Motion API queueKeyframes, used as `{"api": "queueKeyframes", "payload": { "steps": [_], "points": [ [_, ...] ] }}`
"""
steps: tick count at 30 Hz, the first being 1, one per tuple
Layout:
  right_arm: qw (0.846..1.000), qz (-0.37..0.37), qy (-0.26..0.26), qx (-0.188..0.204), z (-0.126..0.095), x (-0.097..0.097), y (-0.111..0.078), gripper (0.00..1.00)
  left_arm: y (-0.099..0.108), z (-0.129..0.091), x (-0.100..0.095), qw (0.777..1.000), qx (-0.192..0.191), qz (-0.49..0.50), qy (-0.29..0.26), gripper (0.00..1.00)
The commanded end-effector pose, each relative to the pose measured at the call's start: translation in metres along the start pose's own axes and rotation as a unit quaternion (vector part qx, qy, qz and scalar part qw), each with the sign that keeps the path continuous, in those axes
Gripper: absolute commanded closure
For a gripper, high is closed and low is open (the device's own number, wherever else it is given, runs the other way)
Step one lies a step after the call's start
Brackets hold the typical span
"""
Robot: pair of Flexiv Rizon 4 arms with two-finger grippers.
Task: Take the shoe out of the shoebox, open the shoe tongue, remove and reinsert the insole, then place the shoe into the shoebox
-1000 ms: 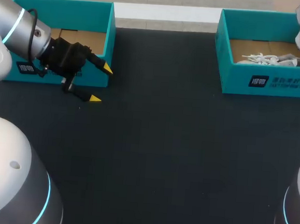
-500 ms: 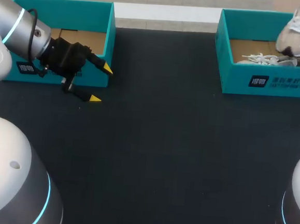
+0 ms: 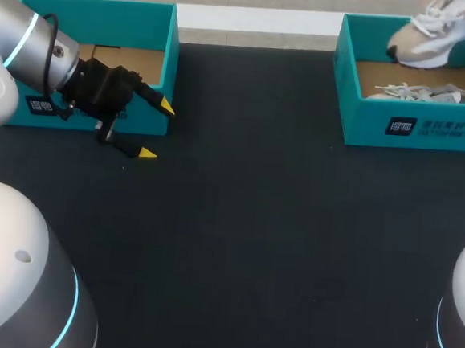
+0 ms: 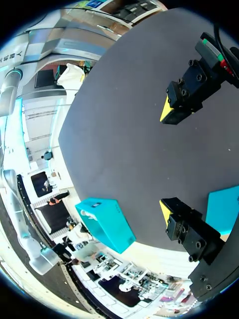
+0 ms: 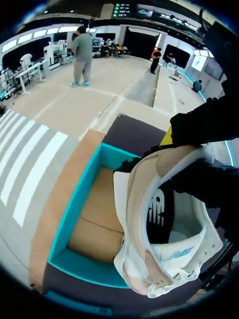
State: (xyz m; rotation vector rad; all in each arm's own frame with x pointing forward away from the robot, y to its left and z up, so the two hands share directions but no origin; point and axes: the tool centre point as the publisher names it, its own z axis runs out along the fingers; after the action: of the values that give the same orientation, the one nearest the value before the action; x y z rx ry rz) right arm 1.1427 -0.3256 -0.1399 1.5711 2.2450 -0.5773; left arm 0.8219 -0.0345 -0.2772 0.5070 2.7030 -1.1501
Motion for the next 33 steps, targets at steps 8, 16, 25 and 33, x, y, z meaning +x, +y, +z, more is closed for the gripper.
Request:
{"api": "queueKeyframes", "payload": {
  "steps": [8, 16, 25, 33],
  "points": [
    [0.999, 0.046, 0.011, 0.024, -0.0024, -0.0052, 0.0089, 1.00, -0.0004, 0.0000, 0.0011, 1.000, -0.001, 0.000, -0.001, 0.00],
    [0.995, 0.097, 0.024, 0.006, -0.0015, -0.0041, 0.0078, 1.00, -0.0004, 0.0000, 0.0011, 1.000, -0.001, 0.000, -0.001, 0.00],
    [0.982, 0.187, 0.017, 0.003, -0.0049, -0.0027, 0.0014, 1.00, -0.0004, 0.0000, 0.0011, 1.000, -0.001, 0.000, -0.001, 0.00],
    [0.982, 0.187, 0.017, 0.003, -0.0049, -0.0027, 0.0014, 1.00, -0.0004, 0.0000, 0.0011, 1.000, -0.001, 0.000, -0.001, 0.00]
  ]
}}
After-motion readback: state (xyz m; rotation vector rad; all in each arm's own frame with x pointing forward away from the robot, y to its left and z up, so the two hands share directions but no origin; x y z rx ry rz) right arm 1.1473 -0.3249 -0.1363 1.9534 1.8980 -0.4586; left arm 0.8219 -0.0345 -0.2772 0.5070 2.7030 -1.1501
